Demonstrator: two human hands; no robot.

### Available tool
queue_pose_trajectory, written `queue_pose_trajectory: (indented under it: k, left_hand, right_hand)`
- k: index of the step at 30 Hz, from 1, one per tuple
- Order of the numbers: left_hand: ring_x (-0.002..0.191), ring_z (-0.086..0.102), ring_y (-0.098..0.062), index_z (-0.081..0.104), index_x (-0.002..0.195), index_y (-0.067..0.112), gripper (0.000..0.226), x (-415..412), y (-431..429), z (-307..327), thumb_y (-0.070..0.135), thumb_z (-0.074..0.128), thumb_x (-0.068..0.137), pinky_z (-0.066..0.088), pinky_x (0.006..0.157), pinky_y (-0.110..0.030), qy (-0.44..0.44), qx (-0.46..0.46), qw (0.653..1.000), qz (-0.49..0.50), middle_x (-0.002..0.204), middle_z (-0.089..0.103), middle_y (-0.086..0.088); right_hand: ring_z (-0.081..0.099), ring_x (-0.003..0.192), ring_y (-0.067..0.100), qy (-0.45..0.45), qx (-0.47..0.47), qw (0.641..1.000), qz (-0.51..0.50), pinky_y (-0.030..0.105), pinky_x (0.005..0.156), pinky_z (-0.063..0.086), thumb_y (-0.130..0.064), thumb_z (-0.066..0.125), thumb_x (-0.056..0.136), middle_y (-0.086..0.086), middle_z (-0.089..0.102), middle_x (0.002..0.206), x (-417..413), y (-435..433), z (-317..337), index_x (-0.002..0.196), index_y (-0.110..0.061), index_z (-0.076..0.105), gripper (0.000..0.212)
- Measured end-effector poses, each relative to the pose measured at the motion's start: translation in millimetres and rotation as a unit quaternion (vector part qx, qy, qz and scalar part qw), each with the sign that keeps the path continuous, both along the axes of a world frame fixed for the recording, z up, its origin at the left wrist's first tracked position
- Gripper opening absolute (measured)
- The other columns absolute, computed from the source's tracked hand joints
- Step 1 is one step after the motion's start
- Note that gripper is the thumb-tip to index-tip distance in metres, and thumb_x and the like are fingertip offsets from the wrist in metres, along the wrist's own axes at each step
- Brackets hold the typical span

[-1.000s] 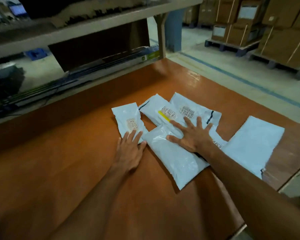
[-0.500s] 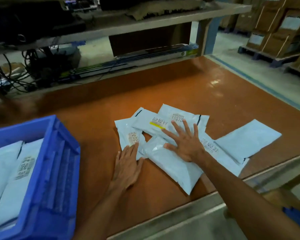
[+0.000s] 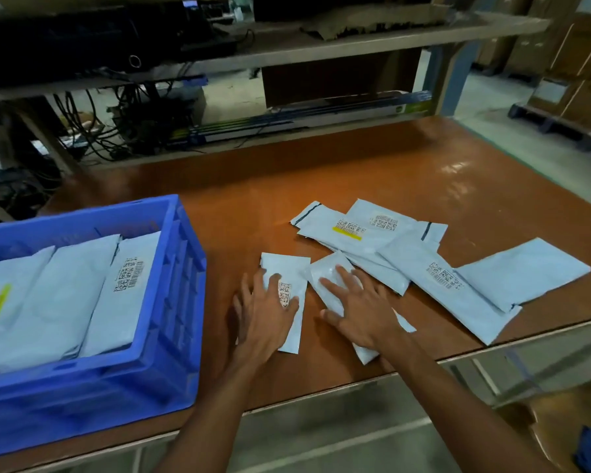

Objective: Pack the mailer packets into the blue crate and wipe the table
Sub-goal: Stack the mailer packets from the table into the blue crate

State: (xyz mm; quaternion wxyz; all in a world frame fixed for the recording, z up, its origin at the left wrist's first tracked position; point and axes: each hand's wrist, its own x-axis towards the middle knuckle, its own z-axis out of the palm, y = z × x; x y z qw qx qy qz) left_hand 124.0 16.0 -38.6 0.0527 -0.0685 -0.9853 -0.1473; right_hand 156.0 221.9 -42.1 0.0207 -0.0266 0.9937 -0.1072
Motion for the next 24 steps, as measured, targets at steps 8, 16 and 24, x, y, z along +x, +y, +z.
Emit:
queue_pose_trajectory:
  k: [8,16,24]
  left_hand:
    - [0.151,0.000,-0.034,0.002,0.155,0.041,0.069,-8,14,-30,0.070,0.009,0.093,0.003,0.122,-0.052,-0.074,-0.107,0.991,-0.030,0.166,-0.001,0.002]
    - [0.147,0.020,-0.033,0.023,0.155,0.022,0.055,2,18,-25,0.037,0.009,0.103,0.025,0.118,-0.048,-0.073,-0.121,0.989,-0.046,0.162,0.019,-0.011]
    - [0.141,0.026,-0.038,0.038,0.148,0.017,0.045,-9,-9,107,0.027,0.034,0.104,0.028,0.111,-0.052,0.094,-0.030,0.995,-0.002,0.159,0.026,-0.010]
  right_hand:
    - [0.005,0.152,0.027,0.025,0.026,0.999,0.033,0.055,0.115,0.021,-0.065,0.023,0.096,-0.007,0.001,0.165,-3,0,-13,0.152,-0.049,0.002,0.063]
    - [0.011,0.150,0.031,0.001,0.057,0.997,0.043,0.057,0.112,0.025,-0.052,0.032,0.101,-0.002,0.006,0.165,-10,-13,-11,0.155,-0.038,0.007,0.061]
    - [0.024,0.141,0.029,0.134,-0.033,0.990,0.022,0.055,0.104,0.035,-0.039,0.036,0.101,-0.003,0.017,0.162,-29,-54,86,0.155,-0.035,0.016,0.057]
